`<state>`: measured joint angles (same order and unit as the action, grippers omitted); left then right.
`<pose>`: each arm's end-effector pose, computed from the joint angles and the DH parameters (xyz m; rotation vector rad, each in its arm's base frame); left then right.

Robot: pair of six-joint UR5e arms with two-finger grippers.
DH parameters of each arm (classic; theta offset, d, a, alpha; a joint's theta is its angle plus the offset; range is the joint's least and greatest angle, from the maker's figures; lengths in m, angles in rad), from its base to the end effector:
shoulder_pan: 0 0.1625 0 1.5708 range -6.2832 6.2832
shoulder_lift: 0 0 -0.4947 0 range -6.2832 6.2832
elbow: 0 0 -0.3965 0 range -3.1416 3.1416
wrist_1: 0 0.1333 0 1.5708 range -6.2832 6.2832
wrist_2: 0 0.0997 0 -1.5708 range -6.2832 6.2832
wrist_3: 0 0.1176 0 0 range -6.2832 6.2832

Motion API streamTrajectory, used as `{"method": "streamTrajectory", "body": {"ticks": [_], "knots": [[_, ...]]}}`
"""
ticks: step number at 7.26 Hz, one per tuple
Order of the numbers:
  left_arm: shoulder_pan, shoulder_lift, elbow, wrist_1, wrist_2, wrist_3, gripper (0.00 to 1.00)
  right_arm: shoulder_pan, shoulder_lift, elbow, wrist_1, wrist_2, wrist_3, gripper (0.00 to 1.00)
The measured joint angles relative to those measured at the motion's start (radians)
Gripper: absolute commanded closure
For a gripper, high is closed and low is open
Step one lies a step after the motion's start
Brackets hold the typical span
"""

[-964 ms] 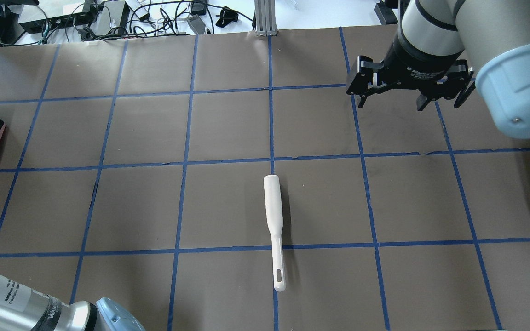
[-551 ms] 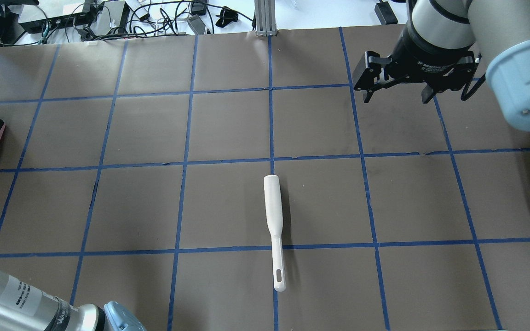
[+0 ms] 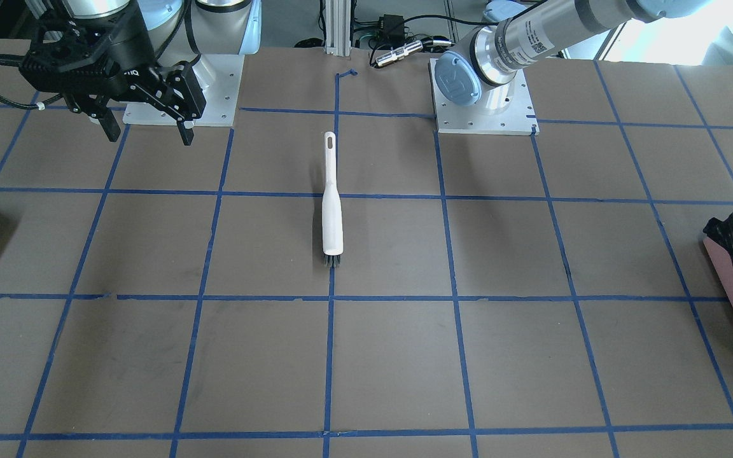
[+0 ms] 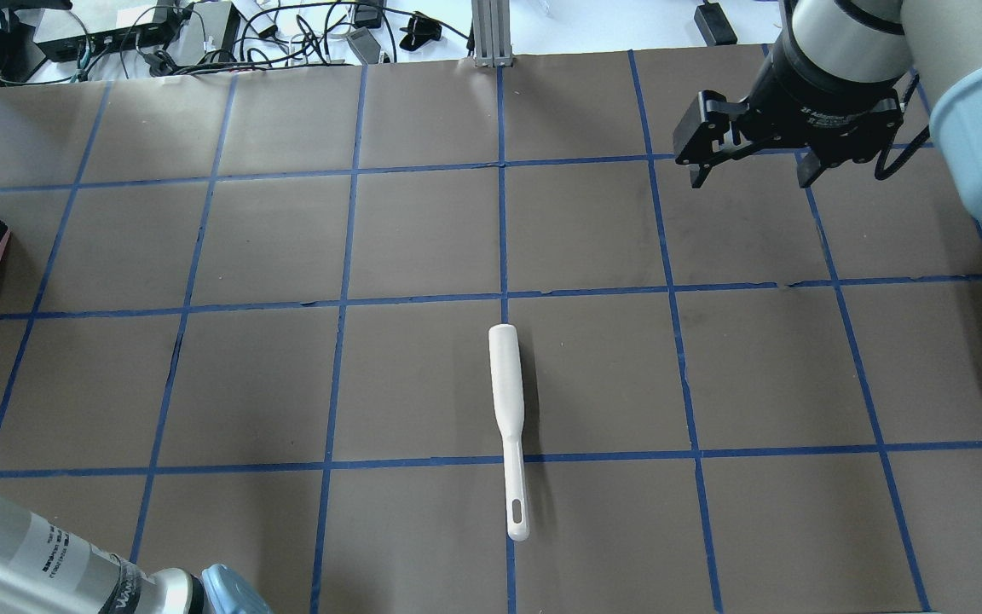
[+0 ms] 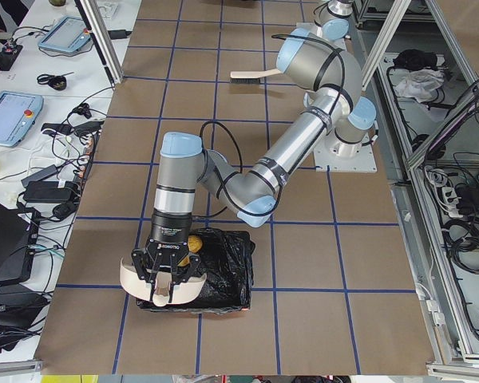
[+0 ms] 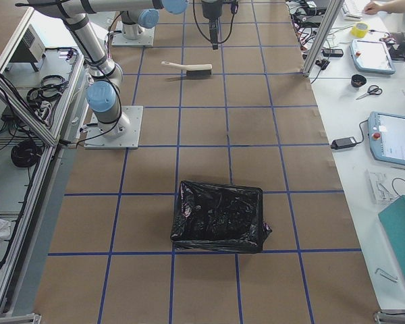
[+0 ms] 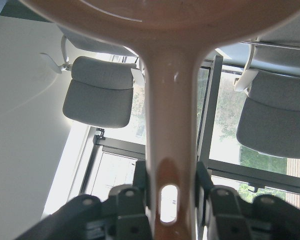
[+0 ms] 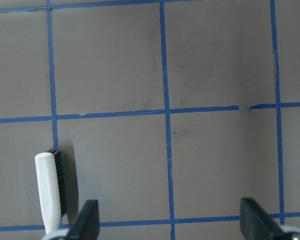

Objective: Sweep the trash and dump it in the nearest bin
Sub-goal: 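Hold the tipped dustpan over the bin with the left gripper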

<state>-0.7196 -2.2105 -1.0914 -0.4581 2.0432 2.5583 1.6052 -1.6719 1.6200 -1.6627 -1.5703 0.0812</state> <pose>0.5715 -0.6070 0.5166 1.4595 1.6308 0.6677 0.1492 -0.4567 0.5731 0.0731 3.1239 -0.2246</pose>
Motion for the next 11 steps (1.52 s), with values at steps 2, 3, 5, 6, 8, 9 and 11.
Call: {"method": "streamTrajectory", "body": {"ticks": [2, 3, 5, 6, 8, 9, 11], "knots": [[-0.017, 0.021, 0.002, 0.001, -0.002, 0.028, 1.00, -0.001, 0.000, 0.002, 0.002, 0.002, -0.001, 0.00], [-0.033, 0.033, 0.003, -0.016, -0.019, 0.030, 1.00, -0.001, 0.000, 0.002, 0.003, 0.002, -0.001, 0.00], [-0.049, 0.045, 0.003, -0.113, -0.187, -0.045, 1.00, -0.001, 0.000, 0.003, 0.003, 0.003, -0.001, 0.00], [-0.054, 0.052, 0.003, -0.196, -0.306, -0.132, 1.00, -0.001, -0.001, 0.003, 0.003, 0.002, -0.001, 0.00], [-0.117, 0.065, 0.003, -0.337, -0.438, -0.354, 1.00, -0.001, -0.002, 0.003, 0.003, 0.004, -0.001, 0.00], [-0.170, 0.074, 0.002, -0.381, -0.453, -0.471, 1.00, -0.001, -0.002, 0.003, 0.003, 0.004, -0.001, 0.00], [-0.295, 0.087, -0.003, -0.453, -0.469, -0.746, 1.00, -0.001, -0.002, 0.004, 0.004, 0.003, -0.002, 0.00]]}}
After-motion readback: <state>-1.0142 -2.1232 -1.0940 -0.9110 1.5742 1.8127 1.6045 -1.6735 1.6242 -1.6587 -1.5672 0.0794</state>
